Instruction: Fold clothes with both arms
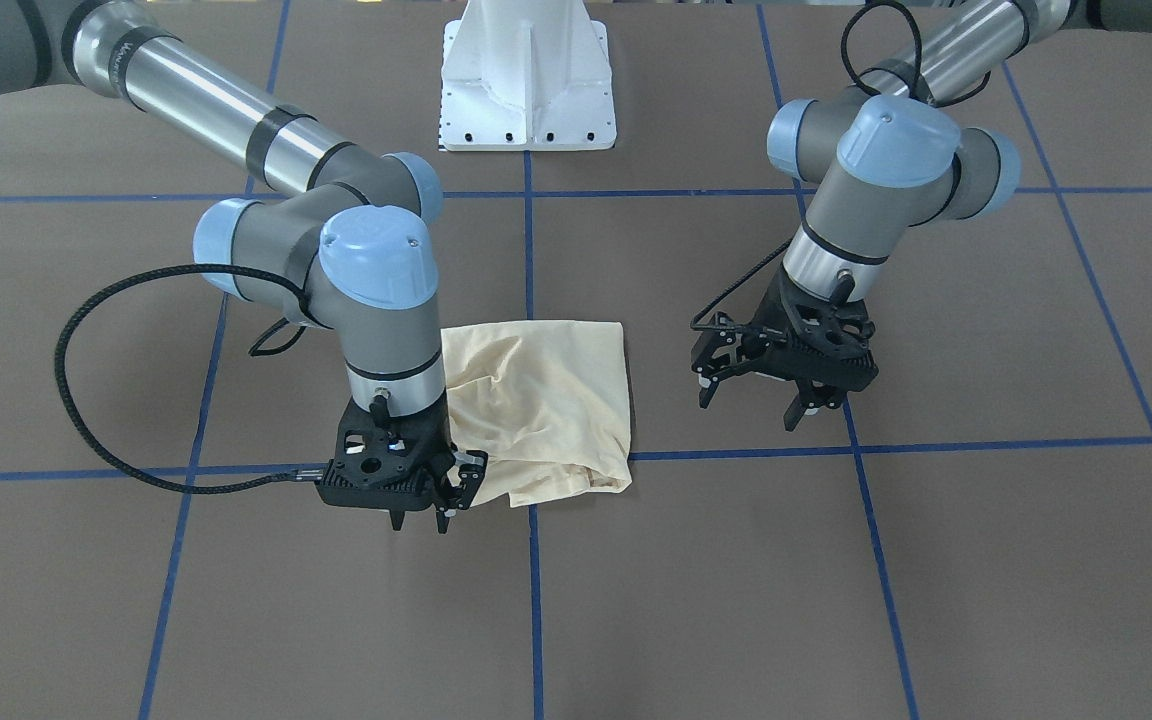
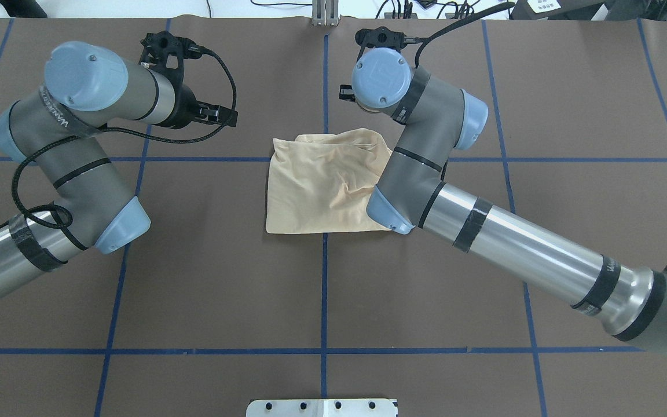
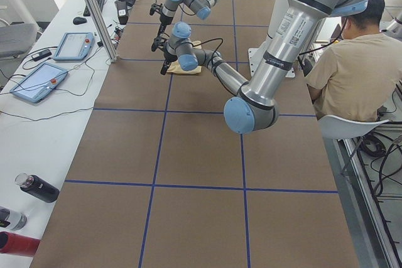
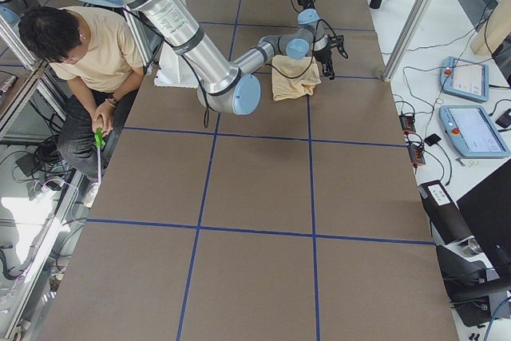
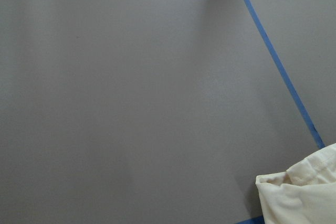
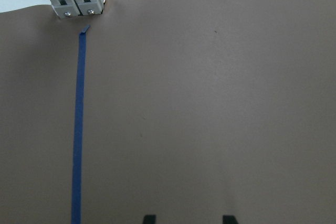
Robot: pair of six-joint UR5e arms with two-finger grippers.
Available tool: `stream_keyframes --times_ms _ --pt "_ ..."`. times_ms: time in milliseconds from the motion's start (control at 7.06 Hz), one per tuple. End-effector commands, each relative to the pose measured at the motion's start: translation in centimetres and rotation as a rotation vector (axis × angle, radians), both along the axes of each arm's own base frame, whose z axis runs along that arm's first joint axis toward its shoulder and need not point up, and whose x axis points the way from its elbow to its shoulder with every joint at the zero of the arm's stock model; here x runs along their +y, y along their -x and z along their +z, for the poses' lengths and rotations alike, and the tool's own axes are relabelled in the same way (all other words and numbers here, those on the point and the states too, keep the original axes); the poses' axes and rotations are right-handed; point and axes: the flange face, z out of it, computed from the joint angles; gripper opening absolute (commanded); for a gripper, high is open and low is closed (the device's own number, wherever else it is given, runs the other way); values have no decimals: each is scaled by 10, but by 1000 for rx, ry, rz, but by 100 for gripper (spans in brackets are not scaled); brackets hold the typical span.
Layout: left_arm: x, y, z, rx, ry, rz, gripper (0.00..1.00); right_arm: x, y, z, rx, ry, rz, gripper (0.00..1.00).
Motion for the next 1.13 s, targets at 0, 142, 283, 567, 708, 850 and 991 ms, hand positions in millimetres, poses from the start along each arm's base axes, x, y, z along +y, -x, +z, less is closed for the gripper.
stream_keyframes --times_ms 0,142,283,567,708,850,991 --pt "24 68 -12 -105 -41 44 100 33 -117 17 45 10 -129 100" --pt "31 114 -16 -183 -76 52 100 57 -188 38 67 -22 -197 100" --pt "33 162 -5 -263 -110 58 100 70 -249 72 88 -11 -255 100" --pt "18 281 56 -401 -180 110 100 81 -355 180 165 9 -355 100" --pt "25 338 91 -441 -188 138 100 96 -416 233 186 19 -404 100" --pt "36 387 135 -468 -142 126 100 117 -476 283 135 39 -439 100" --pt "47 419 160 -444 -78 104 100 148 -524 331 118 53 -458 100"
